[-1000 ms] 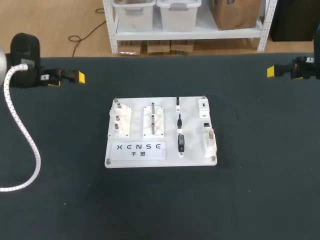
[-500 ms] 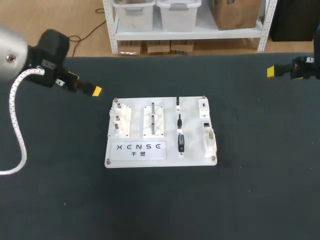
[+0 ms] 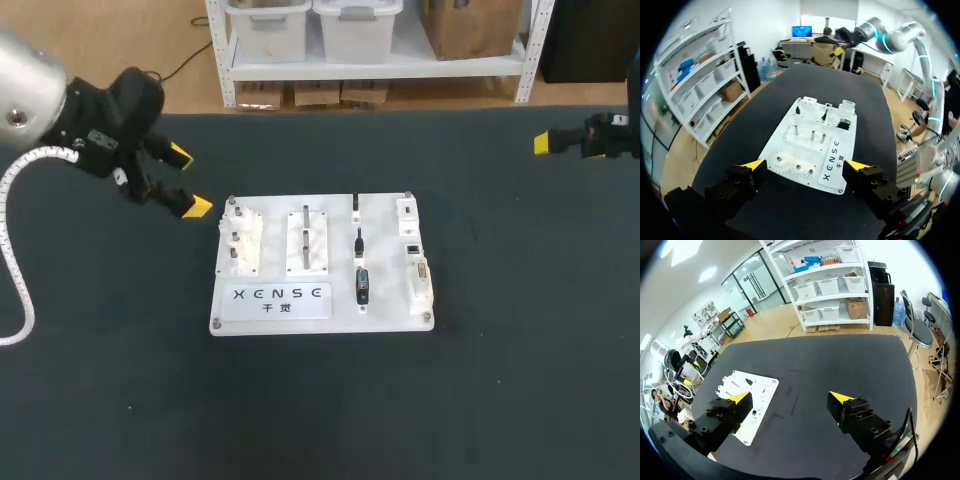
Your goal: Insert the USB connector, Ethernet cable, and multi-pin plug into their matching sockets one by one.
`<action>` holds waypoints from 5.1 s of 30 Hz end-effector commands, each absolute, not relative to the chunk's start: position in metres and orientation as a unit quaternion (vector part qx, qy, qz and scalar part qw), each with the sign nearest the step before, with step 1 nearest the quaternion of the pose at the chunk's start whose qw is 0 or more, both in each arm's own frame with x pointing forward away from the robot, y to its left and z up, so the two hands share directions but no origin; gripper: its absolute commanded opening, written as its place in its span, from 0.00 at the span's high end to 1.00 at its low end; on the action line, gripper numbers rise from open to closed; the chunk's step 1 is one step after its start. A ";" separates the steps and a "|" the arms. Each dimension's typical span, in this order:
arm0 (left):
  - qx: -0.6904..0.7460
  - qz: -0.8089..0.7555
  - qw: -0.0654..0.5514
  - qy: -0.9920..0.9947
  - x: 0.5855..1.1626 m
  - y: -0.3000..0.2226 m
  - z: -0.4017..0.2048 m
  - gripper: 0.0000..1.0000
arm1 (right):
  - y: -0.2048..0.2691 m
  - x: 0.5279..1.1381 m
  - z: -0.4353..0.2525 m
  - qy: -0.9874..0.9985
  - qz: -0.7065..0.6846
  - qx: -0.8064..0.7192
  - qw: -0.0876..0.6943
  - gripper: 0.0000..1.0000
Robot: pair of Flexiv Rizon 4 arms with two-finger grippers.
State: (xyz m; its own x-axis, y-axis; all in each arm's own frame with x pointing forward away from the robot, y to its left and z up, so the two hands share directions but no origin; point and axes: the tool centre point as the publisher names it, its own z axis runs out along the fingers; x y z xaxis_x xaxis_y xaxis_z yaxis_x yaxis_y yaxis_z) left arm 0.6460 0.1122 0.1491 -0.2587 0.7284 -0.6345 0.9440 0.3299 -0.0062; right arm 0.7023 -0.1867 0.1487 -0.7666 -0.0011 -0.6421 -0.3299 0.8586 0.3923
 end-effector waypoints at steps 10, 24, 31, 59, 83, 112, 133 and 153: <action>0.611 -0.273 0.279 0.688 0.658 0.087 0.132 0.00 | -0.187 0.702 0.149 0.906 0.249 -0.091 0.329 0.00; 0.601 -0.276 0.299 0.687 0.659 0.052 0.132 0.00 | -0.187 0.702 0.149 0.906 0.249 -0.091 0.329 0.00; 0.611 -0.280 0.300 0.677 0.657 0.035 0.130 0.00 | -0.187 0.702 0.149 0.906 0.249 -0.091 0.329 0.00; 0.639 -0.272 0.291 0.658 0.650 0.028 0.117 0.00 | -0.187 0.702 0.149 0.906 0.249 -0.091 0.329 0.00; 0.632 -0.278 0.288 0.664 0.649 0.028 0.117 0.00 | -0.187 0.702 0.149 0.906 0.249 -0.091 0.329 0.00; 0.632 -0.278 0.288 0.664 0.649 0.028 0.117 0.00 | -0.187 0.702 0.149 0.906 0.249 -0.091 0.329 0.00; 0.632 -0.278 0.288 0.664 0.649 0.028 0.117 0.00 | -0.010 0.728 0.108 0.980 0.038 -0.039 0.192 0.00; 0.632 -0.278 0.288 0.664 0.649 0.028 0.117 0.00 | 0.051 0.747 0.061 0.992 0.003 0.009 0.129 0.00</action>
State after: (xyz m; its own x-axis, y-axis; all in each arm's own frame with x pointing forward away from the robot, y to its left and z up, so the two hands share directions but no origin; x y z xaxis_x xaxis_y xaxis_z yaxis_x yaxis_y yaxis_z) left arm 0.6484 0.0280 0.1179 -0.0363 0.6797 -0.7326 0.9989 0.0476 -0.0053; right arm 0.7344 0.0403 0.0651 -0.9593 0.0214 -0.2817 -0.0019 0.9966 0.0823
